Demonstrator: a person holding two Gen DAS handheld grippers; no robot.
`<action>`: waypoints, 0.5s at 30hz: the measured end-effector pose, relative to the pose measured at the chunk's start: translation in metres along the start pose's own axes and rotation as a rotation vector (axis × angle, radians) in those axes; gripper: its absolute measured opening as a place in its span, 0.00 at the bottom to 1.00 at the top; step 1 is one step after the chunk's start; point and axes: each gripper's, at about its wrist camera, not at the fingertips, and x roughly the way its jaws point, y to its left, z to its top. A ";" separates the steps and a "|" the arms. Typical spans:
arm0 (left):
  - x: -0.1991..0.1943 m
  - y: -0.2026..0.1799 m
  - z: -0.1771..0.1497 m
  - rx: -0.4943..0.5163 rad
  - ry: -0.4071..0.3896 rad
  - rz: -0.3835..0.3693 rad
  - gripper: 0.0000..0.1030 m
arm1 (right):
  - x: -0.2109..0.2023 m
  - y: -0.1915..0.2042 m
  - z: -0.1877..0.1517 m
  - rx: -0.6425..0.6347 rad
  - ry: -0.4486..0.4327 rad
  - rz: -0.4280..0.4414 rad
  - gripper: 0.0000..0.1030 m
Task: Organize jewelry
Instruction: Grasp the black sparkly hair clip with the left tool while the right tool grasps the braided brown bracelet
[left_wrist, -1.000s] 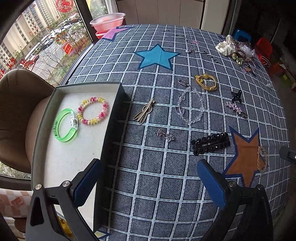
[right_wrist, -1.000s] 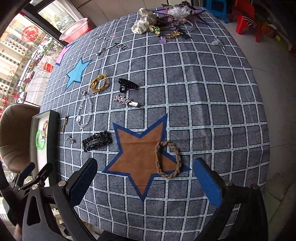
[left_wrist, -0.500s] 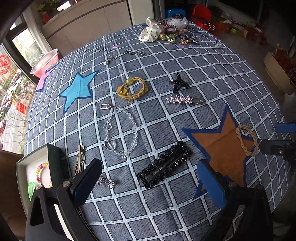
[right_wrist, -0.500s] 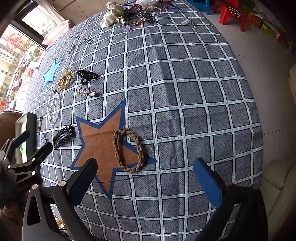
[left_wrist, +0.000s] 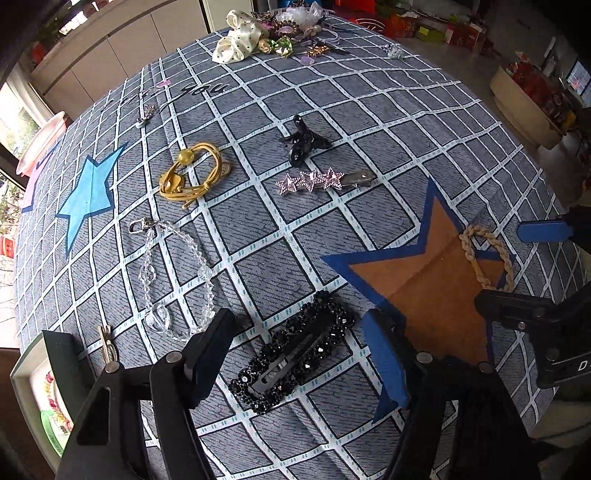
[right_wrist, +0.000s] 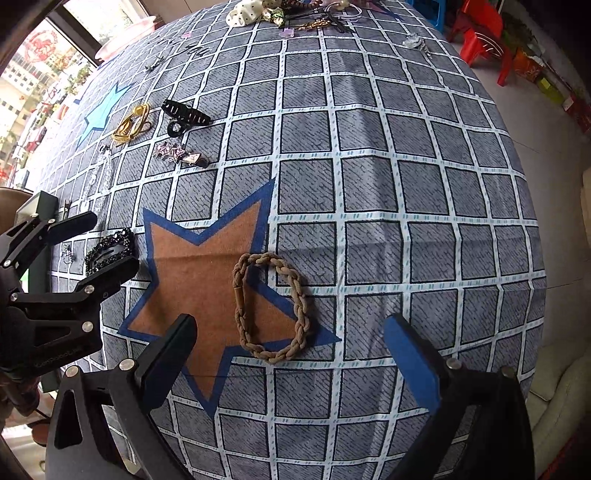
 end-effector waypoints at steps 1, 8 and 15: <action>0.000 0.001 0.000 -0.004 0.002 -0.006 0.77 | 0.002 0.003 0.000 -0.005 0.004 -0.006 0.95; -0.003 -0.009 0.003 0.020 -0.004 -0.022 0.50 | 0.015 0.034 -0.001 -0.090 -0.029 -0.114 0.85; -0.015 -0.012 -0.008 -0.050 -0.017 -0.059 0.49 | 0.010 0.048 -0.011 -0.122 -0.065 -0.104 0.32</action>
